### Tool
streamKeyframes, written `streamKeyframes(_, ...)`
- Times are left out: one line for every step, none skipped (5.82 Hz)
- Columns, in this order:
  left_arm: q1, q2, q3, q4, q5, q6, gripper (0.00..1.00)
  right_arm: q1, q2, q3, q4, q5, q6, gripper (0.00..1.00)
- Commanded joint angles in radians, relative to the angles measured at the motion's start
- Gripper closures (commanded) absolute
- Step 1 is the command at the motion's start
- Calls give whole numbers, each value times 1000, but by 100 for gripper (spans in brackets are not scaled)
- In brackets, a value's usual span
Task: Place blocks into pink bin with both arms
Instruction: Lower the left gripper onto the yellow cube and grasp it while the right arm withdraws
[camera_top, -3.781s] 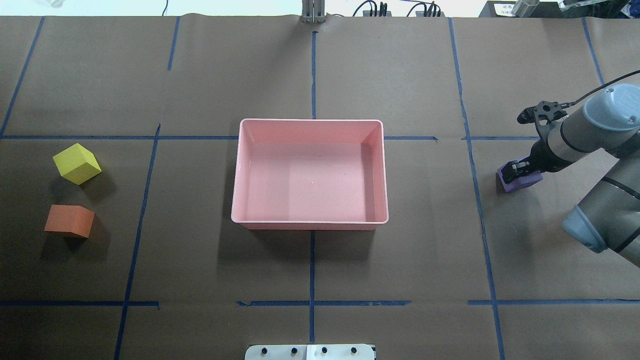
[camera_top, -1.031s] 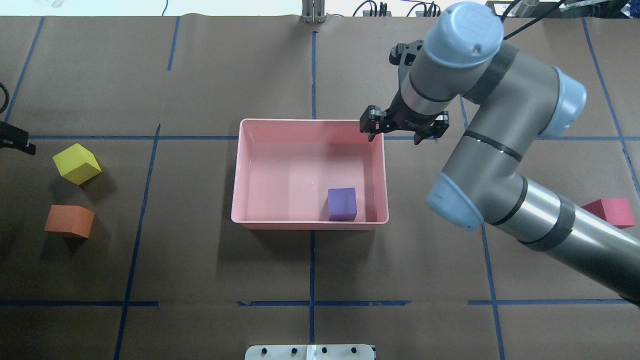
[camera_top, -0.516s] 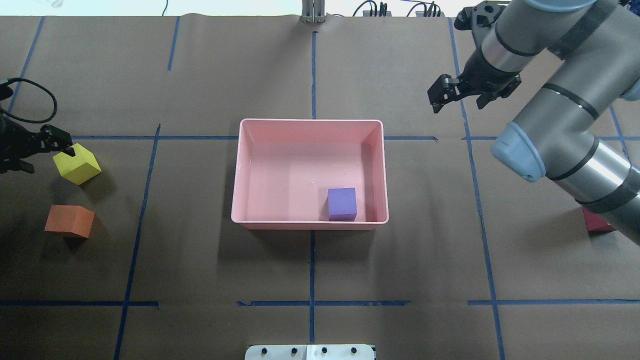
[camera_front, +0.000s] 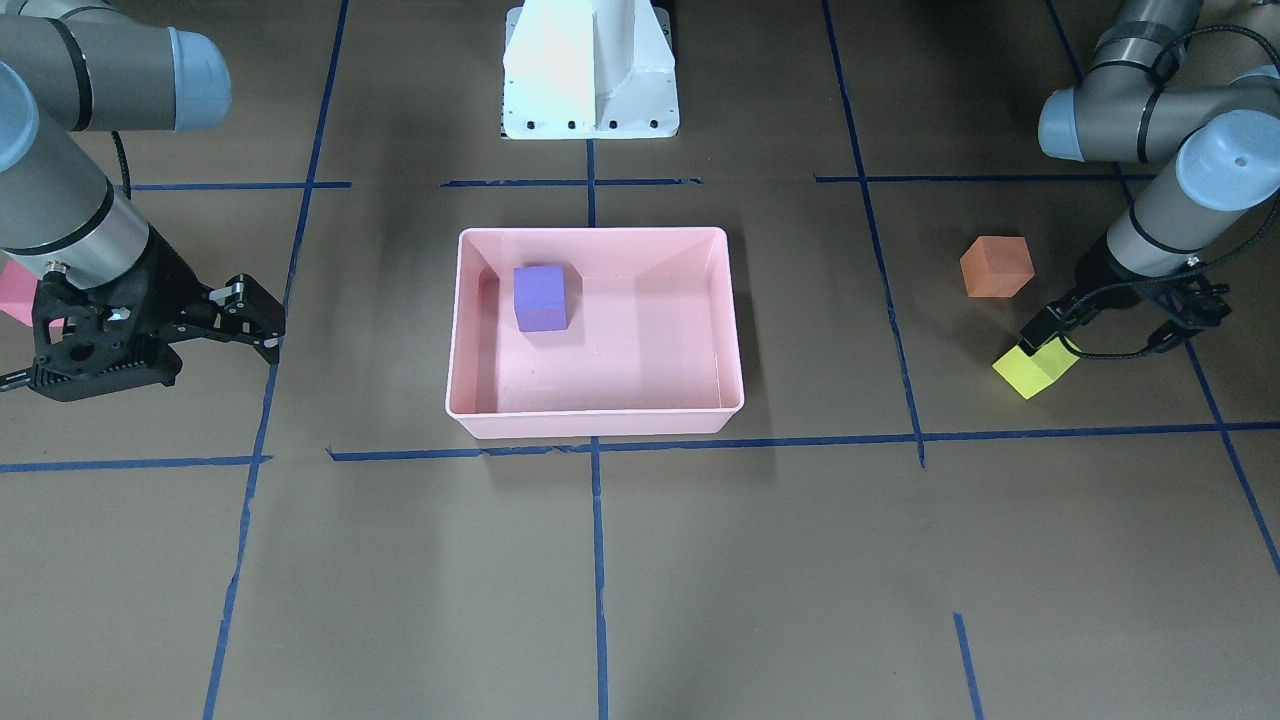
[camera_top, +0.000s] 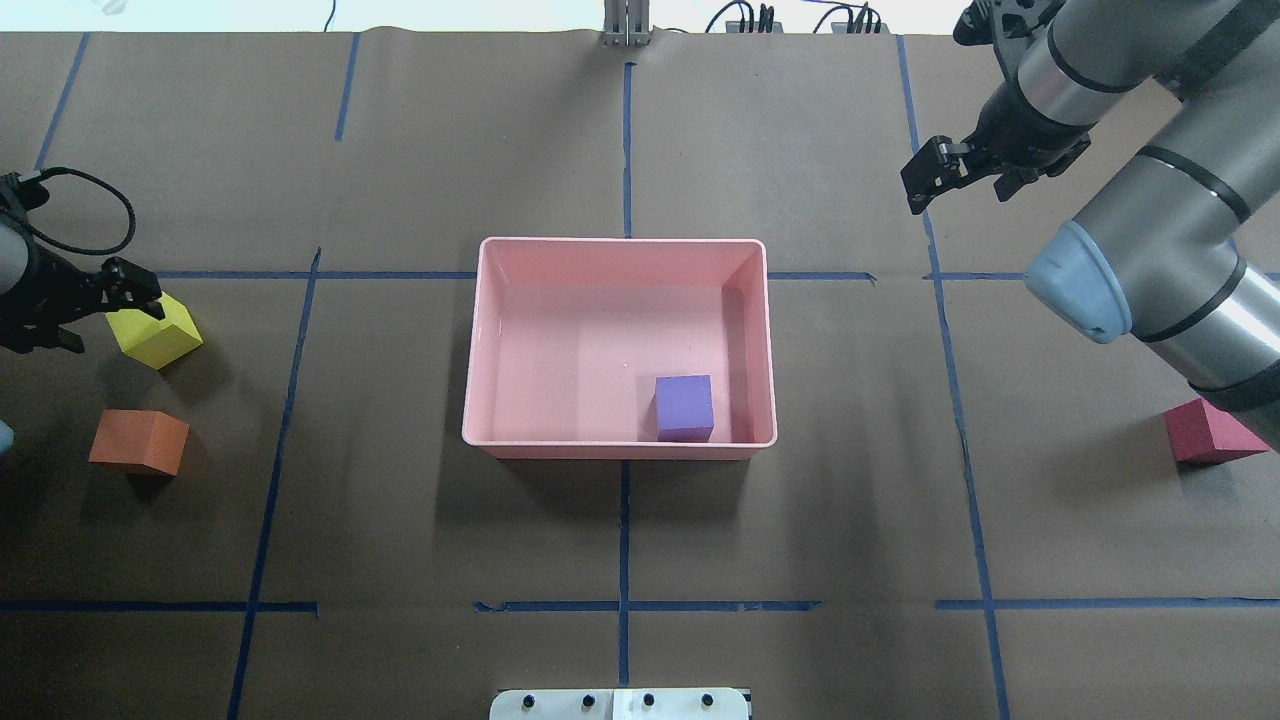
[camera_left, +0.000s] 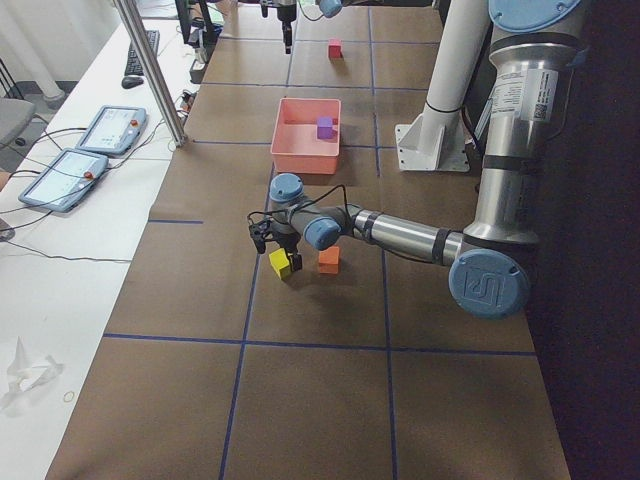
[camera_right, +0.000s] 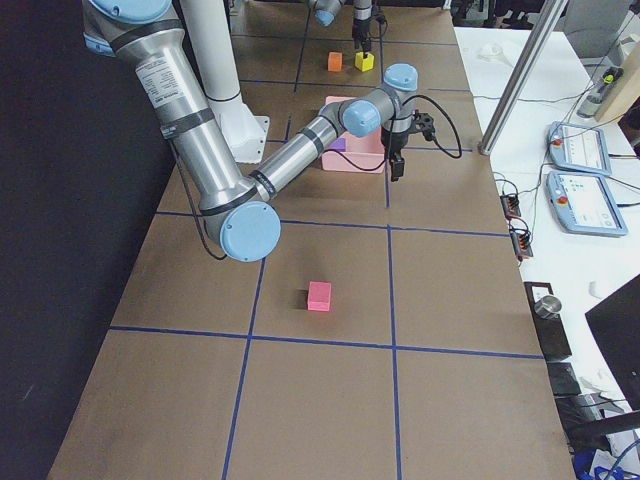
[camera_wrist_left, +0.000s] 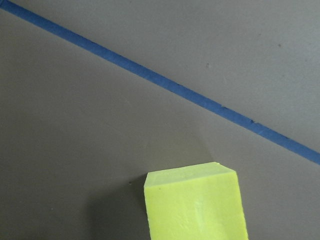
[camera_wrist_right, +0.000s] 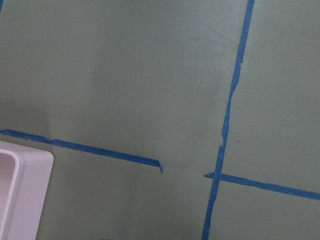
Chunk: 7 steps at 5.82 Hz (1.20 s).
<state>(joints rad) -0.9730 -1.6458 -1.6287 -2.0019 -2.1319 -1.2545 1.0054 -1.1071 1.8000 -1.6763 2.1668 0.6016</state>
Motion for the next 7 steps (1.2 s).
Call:
streamKeyframes(4,-32,45,-1,0,3,0,1,-2,2,1,-1,-2,0)
streamKeyframes(4,-32,46,-1,0,3,0,1,-2,2,1,-7,-2,0)
streamKeyframes(2,-34,44,-1,0,3,0,1,-4,2,1,-10,0,0)
streamKeyframes(4,-35,53,-1,0,6,0,1,-4,2,3,-12,0,0)
streamKeyframes(7,-37,67,-1,1,10,0,1,-5,2,3,-15,1,0)
streamKeyframes(26,-35,114,-76,1,10,0,1,-13,4,4,-15,1,0)
streamKeyframes(31,-38,151,-136,1,7,3,1,-13,4,3,-16,1,0)
